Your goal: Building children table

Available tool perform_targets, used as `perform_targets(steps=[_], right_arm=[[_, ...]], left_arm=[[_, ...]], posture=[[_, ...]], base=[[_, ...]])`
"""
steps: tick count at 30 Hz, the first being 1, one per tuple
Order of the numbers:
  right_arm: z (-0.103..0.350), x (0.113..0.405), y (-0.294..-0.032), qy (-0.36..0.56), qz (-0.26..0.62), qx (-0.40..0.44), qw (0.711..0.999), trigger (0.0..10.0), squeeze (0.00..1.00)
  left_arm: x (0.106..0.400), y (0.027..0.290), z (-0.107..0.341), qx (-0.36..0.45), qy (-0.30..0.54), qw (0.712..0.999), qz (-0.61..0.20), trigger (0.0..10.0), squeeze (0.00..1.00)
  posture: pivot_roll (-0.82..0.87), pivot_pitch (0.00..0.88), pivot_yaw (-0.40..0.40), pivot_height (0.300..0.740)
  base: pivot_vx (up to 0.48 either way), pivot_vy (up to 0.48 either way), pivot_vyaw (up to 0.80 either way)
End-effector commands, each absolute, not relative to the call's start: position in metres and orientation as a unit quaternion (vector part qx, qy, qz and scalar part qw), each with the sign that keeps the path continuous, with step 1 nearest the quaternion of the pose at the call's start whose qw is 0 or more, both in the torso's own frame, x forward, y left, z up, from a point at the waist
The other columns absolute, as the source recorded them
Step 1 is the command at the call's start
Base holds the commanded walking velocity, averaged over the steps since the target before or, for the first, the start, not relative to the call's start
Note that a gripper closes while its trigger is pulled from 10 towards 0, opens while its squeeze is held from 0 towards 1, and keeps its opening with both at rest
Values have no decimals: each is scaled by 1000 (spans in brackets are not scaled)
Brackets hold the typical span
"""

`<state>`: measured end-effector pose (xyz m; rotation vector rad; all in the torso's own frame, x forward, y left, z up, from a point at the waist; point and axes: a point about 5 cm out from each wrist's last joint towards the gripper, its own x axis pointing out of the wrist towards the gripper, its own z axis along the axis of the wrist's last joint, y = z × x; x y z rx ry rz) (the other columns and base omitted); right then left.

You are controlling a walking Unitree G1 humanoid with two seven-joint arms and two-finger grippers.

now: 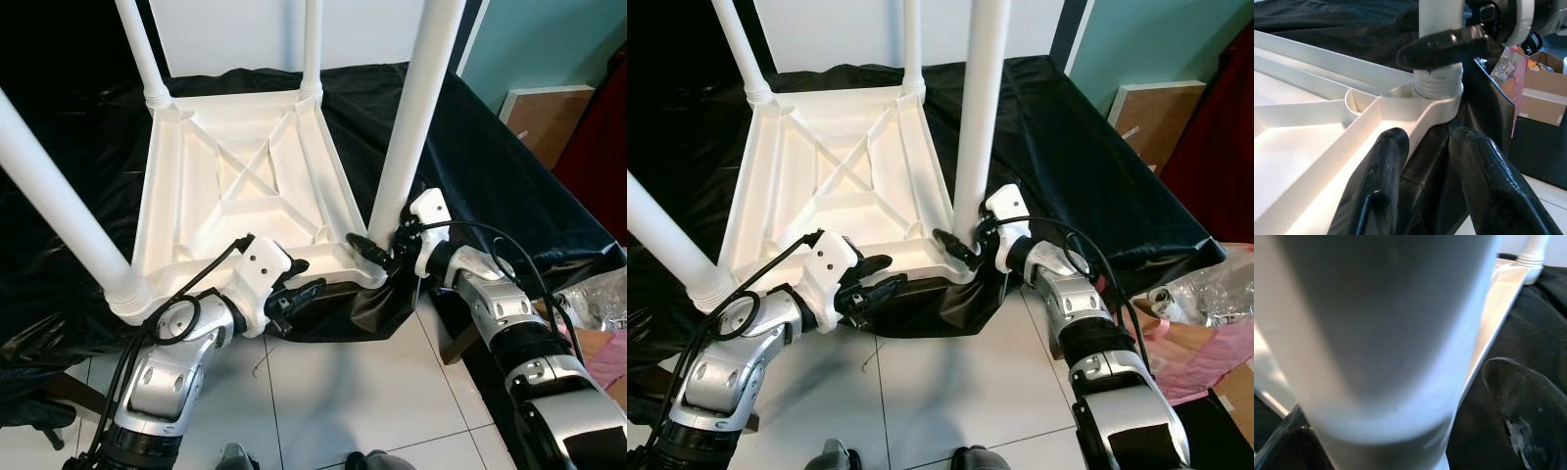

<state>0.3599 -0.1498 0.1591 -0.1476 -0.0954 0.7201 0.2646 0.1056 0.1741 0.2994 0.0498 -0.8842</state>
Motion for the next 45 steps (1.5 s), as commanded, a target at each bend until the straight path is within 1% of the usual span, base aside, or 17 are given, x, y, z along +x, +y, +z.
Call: perform_targets(steps=[1, 4, 5, 6, 13, 14, 15, 16, 17, 23, 28, 30, 31, 33, 34, 38, 45], right_arm=[[153, 360, -158, -38, 334, -69, 939, 10000, 0], [150, 359, -157, -38, 335, -68, 939, 10000, 0], [145, 357, -156, -36, 331, -55, 941, 1294, 0], [143, 356, -155, -35, 330, -47, 942, 0, 0], [138, 354, -152, -36, 325, -34, 944, 0, 0], [137, 354, -152, -35, 317, -29, 947, 1686, 0], [136, 354, -151, -34, 308, -27, 951, 4980, 0], [136, 354, -151, -34, 308, -27, 951, 4980, 0], [135, 354, -149, -35, 301, -23, 953, 10000, 0], [132, 356, -144, -16, 245, -29, 969, 10000, 0], [129, 354, -129, -6, 193, 4, 981, 10000, 0], [125, 351, -122, 4, 122, 29, 992, 10000, 0], [125, 351, -122, 4, 122, 29, 992, 10000, 0], [122, 349, -121, 8, 59, 39, 997, 10000, 0], [122, 349, -121, 8, 59, 39, 997, 10000, 0], [120, 345, -117, 6, -15, 60, 998, 10000, 0], [127, 340, -108, -8, -2, 74, 997, 10000, 0]], left_arm=[[266, 100, 177, 144, 16, 898, -415, 10000, 0], [266, 99, 177, 145, 15, 898, -415, 10000, 0], [268, 97, 179, 147, 7, 900, -409, 10000, 0], [269, 96, 180, 148, 4, 902, -407, 10000, 0], [270, 95, 180, 152, 2, 902, -404, 10000, 0], [271, 94, 180, 153, 1, 902, -403, 10000, 0], [272, 94, 180, 154, 0, 904, -400, 10000, 0], [272, 94, 180, 154, 0, 904, -400, 10000, 0], [272, 94, 180, 154, -1, 904, -398, 10000, 0], [273, 89, 178, 150, -1, 909, -390, 10000, 0], [274, 84, 176, 144, -3, 913, -381, 10000, 0], [276, 82, 175, 143, -5, 918, -369, 10000, 0], [276, 82, 175, 143, -5, 918, -369, 10000, 0], [278, 81, 174, 140, -4, 923, -359, 10000, 0], [278, 81, 174, 140, -4, 923, -359, 10000, 0], [281, 79, 173, 127, -1, 931, -341, 10000, 0], [284, 80, 172, 112, -1, 940, -321, 10000, 0]], posture=[[41, 96, -59, 740], [41, 96, -59, 740], [37, 98, -52, 740], [37, 98, -52, 740], [31, 97, -50, 740], [31, 97, -50, 740], [28, 95, -53, 740], [28, 95, -53, 740], [27, 93, -53, 740], [25, 90, -58, 740], [22, 80, -61, 740], [19, 76, -59, 740], [19, 76, -59, 740], [16, 73, -58, 740], [16, 73, -58, 740], [9, 66, -52, 740], [4, 65, -53, 740]], base=[[0, 0, 0], [0, 0, 0], [0, 0, 0], [0, 0, 0], [0, 0, 0], [0, 0, 0], [0, 0, 0], [0, 0, 0], [0, 0, 0], [0, 0, 0], [0, 0, 0], [0, 0, 0], [0, 0, 0], [0, 0, 0], [0, 0, 0], [0, 0, 0], [0, 0, 0]])
